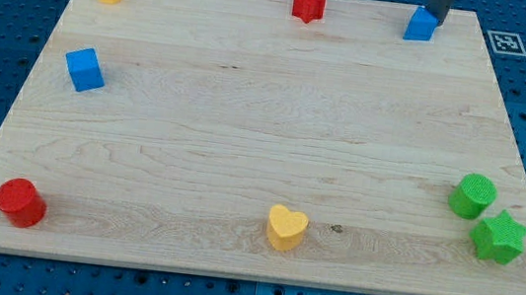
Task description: Push the blue triangle to the center
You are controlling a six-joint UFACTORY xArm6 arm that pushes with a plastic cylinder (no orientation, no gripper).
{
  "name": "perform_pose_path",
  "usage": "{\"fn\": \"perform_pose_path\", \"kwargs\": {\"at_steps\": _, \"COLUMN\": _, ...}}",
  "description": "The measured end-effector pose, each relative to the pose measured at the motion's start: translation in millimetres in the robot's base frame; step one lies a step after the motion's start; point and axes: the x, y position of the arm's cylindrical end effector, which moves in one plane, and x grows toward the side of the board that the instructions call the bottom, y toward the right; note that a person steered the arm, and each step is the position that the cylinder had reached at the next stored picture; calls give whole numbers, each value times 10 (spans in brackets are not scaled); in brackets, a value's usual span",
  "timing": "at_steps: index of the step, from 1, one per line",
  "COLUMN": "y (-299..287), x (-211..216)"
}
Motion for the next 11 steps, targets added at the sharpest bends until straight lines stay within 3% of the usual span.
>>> {"fn": "perform_pose_path", "kwargs": {"at_steps": 3, "y": -273, "x": 465}}
{"fn": "perform_pose_path", "kwargs": {"at_steps": 5, "y": -960, "x": 533}}
{"fn": "perform_pose_path", "kwargs": {"at_steps": 9, "y": -1823, "x": 1509}}
{"fn": "perform_pose_path", "kwargs": {"at_steps": 11, "y": -2401, "x": 1688}}
